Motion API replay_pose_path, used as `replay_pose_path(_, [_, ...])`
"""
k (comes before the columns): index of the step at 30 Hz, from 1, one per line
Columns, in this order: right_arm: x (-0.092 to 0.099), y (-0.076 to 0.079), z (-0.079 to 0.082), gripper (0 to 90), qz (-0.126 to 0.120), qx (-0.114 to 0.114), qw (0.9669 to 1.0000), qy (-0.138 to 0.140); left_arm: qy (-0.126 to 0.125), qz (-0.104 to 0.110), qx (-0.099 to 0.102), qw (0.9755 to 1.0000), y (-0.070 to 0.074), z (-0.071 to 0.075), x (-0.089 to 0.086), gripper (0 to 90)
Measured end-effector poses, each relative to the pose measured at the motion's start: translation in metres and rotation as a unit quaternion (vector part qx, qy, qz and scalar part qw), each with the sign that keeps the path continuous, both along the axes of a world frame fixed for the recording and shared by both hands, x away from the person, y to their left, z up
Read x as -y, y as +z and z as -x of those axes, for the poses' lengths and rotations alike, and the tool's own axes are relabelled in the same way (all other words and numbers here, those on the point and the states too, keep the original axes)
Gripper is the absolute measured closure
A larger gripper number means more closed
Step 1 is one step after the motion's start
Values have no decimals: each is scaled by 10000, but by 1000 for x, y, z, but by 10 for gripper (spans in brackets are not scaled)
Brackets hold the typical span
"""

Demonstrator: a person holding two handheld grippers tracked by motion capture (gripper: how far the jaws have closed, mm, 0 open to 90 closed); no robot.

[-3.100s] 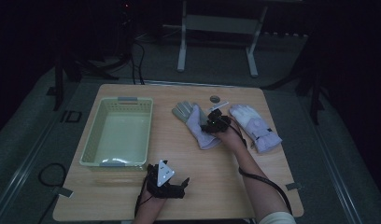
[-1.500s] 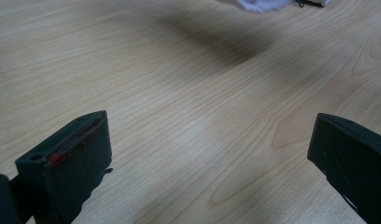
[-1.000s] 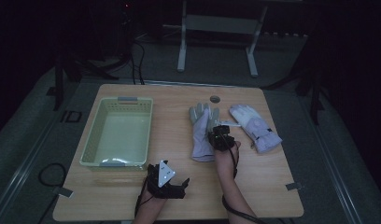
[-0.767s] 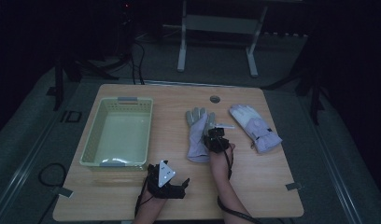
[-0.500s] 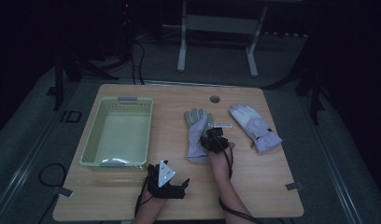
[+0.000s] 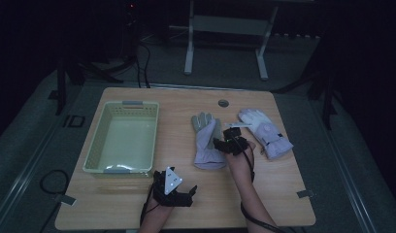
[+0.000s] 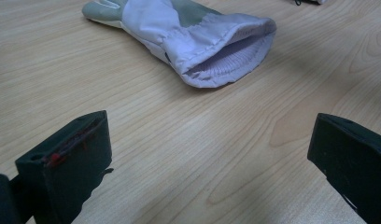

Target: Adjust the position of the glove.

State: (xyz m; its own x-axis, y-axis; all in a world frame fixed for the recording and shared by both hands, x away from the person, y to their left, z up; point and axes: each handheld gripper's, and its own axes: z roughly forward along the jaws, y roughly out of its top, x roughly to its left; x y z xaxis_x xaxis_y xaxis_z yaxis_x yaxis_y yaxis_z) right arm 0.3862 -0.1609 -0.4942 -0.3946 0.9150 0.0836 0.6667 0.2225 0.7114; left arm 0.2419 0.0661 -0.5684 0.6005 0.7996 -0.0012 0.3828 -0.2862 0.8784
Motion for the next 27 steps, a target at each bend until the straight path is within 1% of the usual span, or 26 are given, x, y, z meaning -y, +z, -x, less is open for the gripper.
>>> replay_pose_path(1, [0, 0, 0, 491, 0, 0, 10000, 0, 0, 0, 0, 10000, 0, 0, 0, 0])
replay_pose_path(2, [4, 5, 1, 477, -13, 68, 10000, 34, 9, 11, 5, 10000, 0, 0, 0, 0])
replay_pose_path(3, [4, 5, 1, 477, -13, 68, 10000, 34, 9, 11, 5, 10000, 0, 0, 0, 0])
replay_pose_path(6, [10, 10, 0, 459, 1, 106, 9997, 231, 4, 11, 7, 10000, 0, 0, 0, 0])
replay_pose_path(7, [11, 11, -1, 458, 52, 127, 9994, 310, -24, 9, 6, 10000, 0, 0, 0, 0])
replay_pose_path(9, [16, 12, -2, 474, 103, 146, 9987, 476, -44, 13, 3, 10000, 0, 0, 0, 0])
replay_pose_path(11, [20, 13, -3, 482, 97, 113, 9987, 496, -47, 19, -3, 10000, 0, 0, 0, 0])
replay_pose_path(12, [23, 13, -4, 484, 63, 111, 9983, 568, -43, 29, -11, 10000, 0, 0, 0, 0])
replay_pose_path(14, [34, 16, -6, 492, 8, 188, 9971, 742, -47, 28, -4, 10000, 0, 0, -1, 0])
replay_pose_path(15, [34, 16, -6, 492, 8, 188, 9971, 742, -42, 23, 4, 10000, 0, 0, -1, 0])
replay_pose_path(16, [40, 18, -7, 488, 48, 239, 9961, 848, -39, 19, 4, 10000, 0, 0, 0, 0])
replay_pose_path(17, [43, 18, -8, 488, 119, 244, 9960, 851, -38, 19, 2, 10000, 0, 0, 0, 0])
replay_pose_path(18, [43, 18, -8, 488, 119, 244, 9960, 851, -38, 19, 2, 10000, 0, 0, 0, 0])
replay_pose_path(19, [46, 19, -9, 488, 189, 205, 9959, 864, -39, 28, 1, 10000, 0, 0, 0, 0])
replay_pose_path(20, [53, 19, -12, 489, 283, 156, 9958, 862, -37, 36, 6, 10000, 0, 0, -1, 0])
replay_pose_path(21, [53, 19, -12, 489, 283, 156, 9958, 862, -37, 34, 6, 10000, 0, 0, -1, 0])
replay_pose_path(22, [62, 19, -13, 491, 301, 139, 9951, 931, -31, 31, 6, 10000, 0, 0, -1, 0])
replay_pose_path(23, [62, 19, -13, 491, 301, 139, 9951, 931, -31, 31, 6, 10000, 0, 0, -1, 0])
replay_pose_path(24, [71, 20, -14, 496, 449, 177, 9947, 904, -28, 34, 10, 10000, 0, 0, -1, 0])
replay_pose_path(25, [71, 20, -14, 496, 449, 177, 9947, 904, -24, 36, 14, 10000, 0, 0, -1, 0])
replay_pose_path(27, [81, 20, -15, 497, 501, 238, 9940, 946, -14, 46, 15, 10000, 0, 0, -1, 0])
